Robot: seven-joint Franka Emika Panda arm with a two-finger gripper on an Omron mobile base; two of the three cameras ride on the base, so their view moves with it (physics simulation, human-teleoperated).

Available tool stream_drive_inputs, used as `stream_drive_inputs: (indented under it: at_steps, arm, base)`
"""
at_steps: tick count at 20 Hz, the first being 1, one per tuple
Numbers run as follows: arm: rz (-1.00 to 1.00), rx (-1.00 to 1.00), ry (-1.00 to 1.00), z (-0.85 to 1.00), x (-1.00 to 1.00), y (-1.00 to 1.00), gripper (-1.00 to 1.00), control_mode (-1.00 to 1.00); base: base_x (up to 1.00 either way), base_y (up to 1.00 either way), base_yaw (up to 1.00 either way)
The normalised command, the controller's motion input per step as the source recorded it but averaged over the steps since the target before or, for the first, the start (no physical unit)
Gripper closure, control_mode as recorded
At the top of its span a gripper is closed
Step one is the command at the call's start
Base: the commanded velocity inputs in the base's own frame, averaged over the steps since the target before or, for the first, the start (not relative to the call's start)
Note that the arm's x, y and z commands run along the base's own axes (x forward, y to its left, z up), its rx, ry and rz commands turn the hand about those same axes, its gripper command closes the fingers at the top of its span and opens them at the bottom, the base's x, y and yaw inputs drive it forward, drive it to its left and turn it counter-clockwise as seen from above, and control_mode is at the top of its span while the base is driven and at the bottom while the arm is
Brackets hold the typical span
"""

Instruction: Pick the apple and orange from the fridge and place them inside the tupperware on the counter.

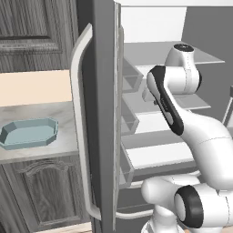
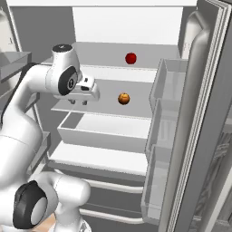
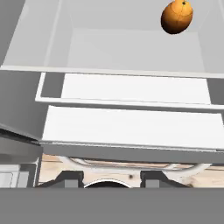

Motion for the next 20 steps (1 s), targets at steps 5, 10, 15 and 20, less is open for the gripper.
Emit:
stream_drive_inputs:
  at_steps: [5, 10, 15, 20]
  arm:
    - [-0.10, -0.02, 0.00, 0.00, 0.26, -0.17, -1.00, -1.00]
    - [-0.13, 0.06, 0.00, -0.04, 0.36, -0.60, -1.00, -1.00]
    - [0.00, 0.01, -0.19, -0.24, 0.10, -0.23, -1.00, -1.00]
    - [0.00, 0.00, -0.27, -0.18, 0.53, -0.19, -1.00, -1.00]
  base:
    - [0.00, 0.00, 0.00]
    - [0.00, 0.00, 0.00]
    - [0.00, 0.00, 0.00]
    - [0.00, 0.00, 0.00]
